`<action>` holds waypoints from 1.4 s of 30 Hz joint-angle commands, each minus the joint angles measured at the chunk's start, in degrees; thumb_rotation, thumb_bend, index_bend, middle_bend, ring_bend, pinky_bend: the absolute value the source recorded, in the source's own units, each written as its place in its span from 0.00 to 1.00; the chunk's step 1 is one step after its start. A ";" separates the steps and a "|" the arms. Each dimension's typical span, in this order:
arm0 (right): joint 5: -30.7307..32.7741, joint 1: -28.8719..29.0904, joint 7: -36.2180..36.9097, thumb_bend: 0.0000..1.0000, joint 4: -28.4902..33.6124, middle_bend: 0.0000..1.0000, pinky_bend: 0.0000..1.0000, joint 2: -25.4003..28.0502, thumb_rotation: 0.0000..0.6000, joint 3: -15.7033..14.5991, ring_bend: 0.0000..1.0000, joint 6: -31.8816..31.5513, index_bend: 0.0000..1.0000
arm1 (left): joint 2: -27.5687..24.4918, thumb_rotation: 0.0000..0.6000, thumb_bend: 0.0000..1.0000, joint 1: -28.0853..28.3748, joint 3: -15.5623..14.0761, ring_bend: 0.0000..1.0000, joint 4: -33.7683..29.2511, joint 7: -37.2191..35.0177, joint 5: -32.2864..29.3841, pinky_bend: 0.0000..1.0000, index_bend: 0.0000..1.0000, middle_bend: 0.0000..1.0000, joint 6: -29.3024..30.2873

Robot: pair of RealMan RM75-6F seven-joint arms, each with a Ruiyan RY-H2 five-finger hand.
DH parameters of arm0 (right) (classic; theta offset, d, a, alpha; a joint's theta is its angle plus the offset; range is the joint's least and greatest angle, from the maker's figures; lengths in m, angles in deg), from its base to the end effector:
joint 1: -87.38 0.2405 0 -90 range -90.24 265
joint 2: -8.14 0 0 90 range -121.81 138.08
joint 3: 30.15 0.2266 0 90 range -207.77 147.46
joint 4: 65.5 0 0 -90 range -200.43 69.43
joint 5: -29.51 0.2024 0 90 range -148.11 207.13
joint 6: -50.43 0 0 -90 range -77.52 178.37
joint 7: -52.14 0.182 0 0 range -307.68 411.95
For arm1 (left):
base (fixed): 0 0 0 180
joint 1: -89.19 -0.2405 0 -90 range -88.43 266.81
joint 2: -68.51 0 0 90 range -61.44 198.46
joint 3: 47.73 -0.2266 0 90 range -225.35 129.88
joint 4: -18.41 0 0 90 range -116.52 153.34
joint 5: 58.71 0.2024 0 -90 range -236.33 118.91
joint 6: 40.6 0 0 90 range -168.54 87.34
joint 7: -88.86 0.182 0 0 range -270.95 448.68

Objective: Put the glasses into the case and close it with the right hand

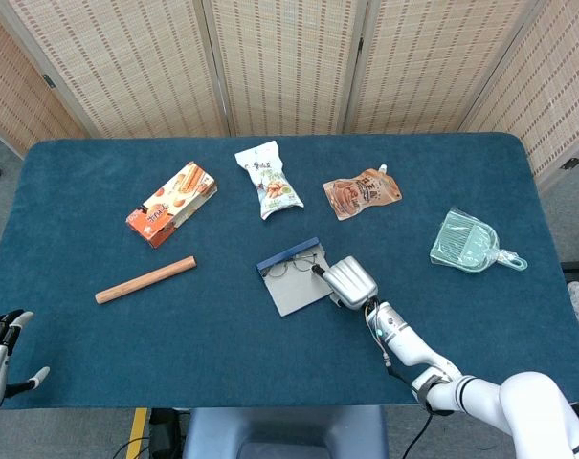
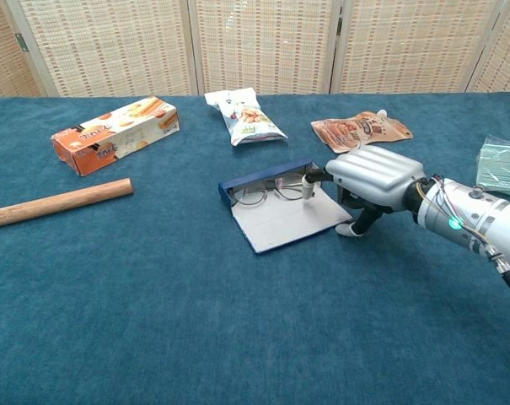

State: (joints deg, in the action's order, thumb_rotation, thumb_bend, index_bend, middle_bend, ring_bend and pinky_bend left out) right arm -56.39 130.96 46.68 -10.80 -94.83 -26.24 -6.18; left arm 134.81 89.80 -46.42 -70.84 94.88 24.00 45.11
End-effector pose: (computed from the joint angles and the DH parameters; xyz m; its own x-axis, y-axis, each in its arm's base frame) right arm -0.1367 -0.3615 -0.0755 0.6103 -0.1203 0.7829 -0.6887 -0.5690 0.4494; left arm -0.3142 0.1883 0.1483 0.4979 0.0591 0.8652 0.8579 0.1119 -0.5014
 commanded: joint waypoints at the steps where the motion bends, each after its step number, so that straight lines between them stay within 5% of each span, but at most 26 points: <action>1: -0.11 0.28 0.11 0.39 0.22 1.00 1.00 0.10 1.00 0.27 1.00 0.03 0.33 | -0.06 1.00 0.19 -0.01 0.05 0.15 0.03 -0.17 -0.01 0.24 0.19 0.16 0.04; 20: -0.08 3.88 -0.53 0.41 0.71 1.00 1.00 -2.11 1.00 2.91 1.00 1.10 0.37 | -0.20 1.00 0.19 -0.05 0.07 0.15 0.39 -0.76 -0.46 0.24 0.19 0.16 -0.32; 31: -0.13 3.62 0.22 0.56 0.76 1.00 1.00 -2.15 1.00 2.52 1.00 0.46 0.65 | -0.11 1.00 0.19 -0.06 0.02 0.15 0.64 -1.09 -0.46 0.24 0.19 0.16 -0.44; 42: -1.01 -0.73 -3.86 0.56 12.83 1.00 1.00 6.99 1.00 -0.93 1.00 -2.21 0.69 | -0.12 1.00 0.19 0.10 -0.15 0.15 0.30 -1.36 0.51 0.24 0.19 0.16 -0.20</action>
State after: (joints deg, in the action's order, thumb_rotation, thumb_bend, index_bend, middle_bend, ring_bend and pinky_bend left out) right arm -57.24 131.42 44.30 -0.53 -90.02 -26.18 -7.78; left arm 134.68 89.88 -46.54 -70.49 93.53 24.44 44.89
